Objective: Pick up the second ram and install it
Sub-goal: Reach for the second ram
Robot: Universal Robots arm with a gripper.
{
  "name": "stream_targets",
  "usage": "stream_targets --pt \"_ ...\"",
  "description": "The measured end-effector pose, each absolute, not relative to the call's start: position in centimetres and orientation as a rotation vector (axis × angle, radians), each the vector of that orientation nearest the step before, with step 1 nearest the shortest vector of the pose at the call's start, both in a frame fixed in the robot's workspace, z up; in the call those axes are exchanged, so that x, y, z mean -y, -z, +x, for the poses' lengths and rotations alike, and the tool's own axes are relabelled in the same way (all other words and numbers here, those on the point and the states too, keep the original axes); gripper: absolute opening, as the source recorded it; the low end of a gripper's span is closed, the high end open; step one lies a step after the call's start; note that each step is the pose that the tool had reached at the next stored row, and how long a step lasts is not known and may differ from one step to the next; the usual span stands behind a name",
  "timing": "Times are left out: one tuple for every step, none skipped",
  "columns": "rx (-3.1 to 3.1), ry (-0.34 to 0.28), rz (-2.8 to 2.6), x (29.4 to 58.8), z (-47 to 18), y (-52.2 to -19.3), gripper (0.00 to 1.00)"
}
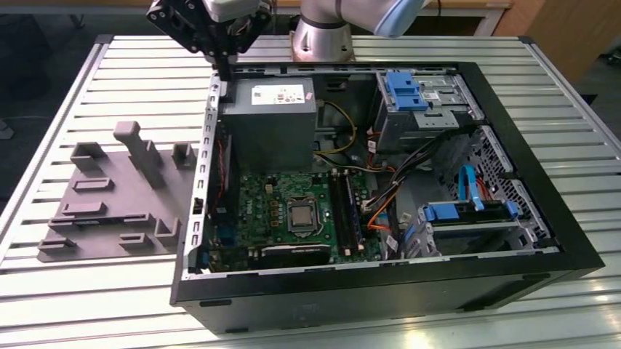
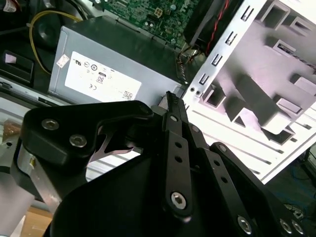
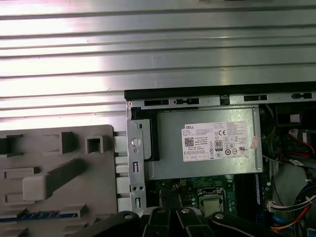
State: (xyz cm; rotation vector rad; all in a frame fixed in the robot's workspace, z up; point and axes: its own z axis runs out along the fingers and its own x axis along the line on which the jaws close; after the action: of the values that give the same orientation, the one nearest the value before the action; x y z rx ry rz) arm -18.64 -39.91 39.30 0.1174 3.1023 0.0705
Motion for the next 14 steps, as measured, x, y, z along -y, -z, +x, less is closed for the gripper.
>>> stream_targets --pt "-3.102 -0.070 0.117 39.9 -18.8 -39.3 0.11" --pt "-3.102 -0.071 0.117 39.9 -18.9 -39.3 0.11" --pt "-3.102 -0.070 0.117 39.9 -19.0 -39.3 0.11" --pt "-3.102 -0.071 0.117 39.9 -19.2 -39.3 0.11" --pt "-3.102 -0.071 0.117 39.9 -19.3 -39.3 0.11" --pt "-3.102 -0.071 0.117 39.9 -19.6 -39.3 0.11" --pt "-3.101 -0.071 0.117 39.9 -19.8 -39.3 0.11" --pt "-3.101 -0.071 0.117 39.9 -20.1 -39.3 0.11" --pt "-3.101 -0.071 0.117 39.9 -20.3 -39.3 0.11" --pt "-3.100 -0.071 0.117 39.9 -20.6 -39.3 0.11" --pt "-3.100 -0.071 0.117 39.9 -20.9 -39.3 0.11" --pt "-3.099 -0.071 0.117 39.9 -21.2 -39.3 0.11" --pt "-3.099 -0.071 0.117 39.9 -21.4 -39.3 0.11" --pt "-3.098 -0.071 0.117 39.9 -21.7 -39.3 0.11"
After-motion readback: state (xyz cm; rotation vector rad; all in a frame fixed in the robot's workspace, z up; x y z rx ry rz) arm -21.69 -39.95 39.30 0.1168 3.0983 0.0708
